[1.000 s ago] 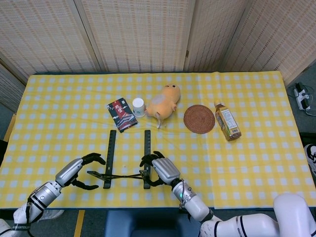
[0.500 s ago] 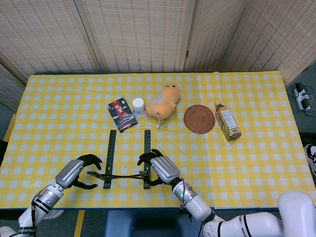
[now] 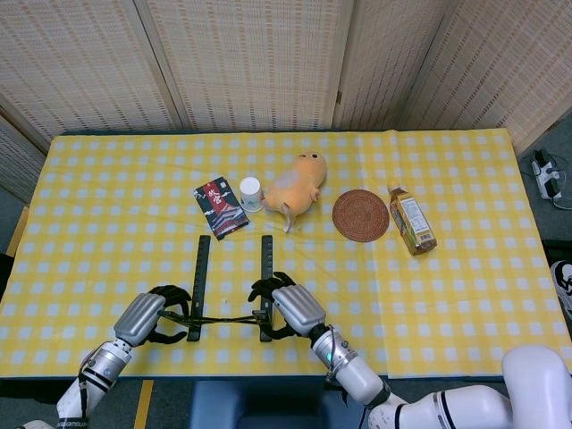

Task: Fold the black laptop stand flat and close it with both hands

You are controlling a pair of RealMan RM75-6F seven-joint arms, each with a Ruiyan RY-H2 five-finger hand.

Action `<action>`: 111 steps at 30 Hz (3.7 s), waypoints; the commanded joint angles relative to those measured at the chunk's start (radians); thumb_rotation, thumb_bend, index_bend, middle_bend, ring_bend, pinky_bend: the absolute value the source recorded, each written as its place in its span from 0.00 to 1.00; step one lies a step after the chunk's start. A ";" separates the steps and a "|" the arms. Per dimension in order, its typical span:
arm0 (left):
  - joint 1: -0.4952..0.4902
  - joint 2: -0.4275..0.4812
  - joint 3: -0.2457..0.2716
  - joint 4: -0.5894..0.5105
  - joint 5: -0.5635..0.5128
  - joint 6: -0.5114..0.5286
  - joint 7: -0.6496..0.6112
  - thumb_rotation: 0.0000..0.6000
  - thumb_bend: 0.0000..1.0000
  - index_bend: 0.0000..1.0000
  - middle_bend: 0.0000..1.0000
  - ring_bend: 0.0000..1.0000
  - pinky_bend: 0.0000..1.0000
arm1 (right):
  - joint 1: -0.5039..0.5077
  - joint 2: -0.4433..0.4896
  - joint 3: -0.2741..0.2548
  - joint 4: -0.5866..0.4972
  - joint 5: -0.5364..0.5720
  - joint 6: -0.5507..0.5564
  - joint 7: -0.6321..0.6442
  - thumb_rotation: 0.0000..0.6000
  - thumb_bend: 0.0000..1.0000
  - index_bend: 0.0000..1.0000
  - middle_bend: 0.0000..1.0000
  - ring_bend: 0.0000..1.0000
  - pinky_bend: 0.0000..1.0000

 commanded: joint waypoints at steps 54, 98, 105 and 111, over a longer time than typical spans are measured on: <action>0.039 -0.046 -0.049 0.016 -0.082 -0.096 0.039 1.00 0.50 0.59 0.37 0.26 0.28 | 0.000 -0.001 -0.024 0.017 -0.010 -0.002 0.030 1.00 0.38 0.33 0.21 0.14 0.05; 0.056 0.117 -0.016 -0.032 0.080 -0.009 -0.096 1.00 0.45 0.24 0.20 0.04 0.10 | 0.011 -0.094 0.122 0.140 -0.015 0.090 0.040 1.00 0.38 0.00 0.09 0.10 0.04; 0.052 0.122 -0.029 -0.026 0.085 0.002 -0.067 1.00 0.45 0.24 0.20 0.04 0.09 | 0.001 -0.068 0.159 0.155 -0.020 0.143 0.029 1.00 0.38 0.00 0.00 0.02 0.00; 0.039 0.125 -0.046 -0.023 0.074 -0.006 -0.047 1.00 0.45 0.24 0.20 0.04 0.09 | -0.011 -0.033 0.136 0.138 -0.076 0.166 0.011 1.00 0.38 0.00 0.00 0.01 0.00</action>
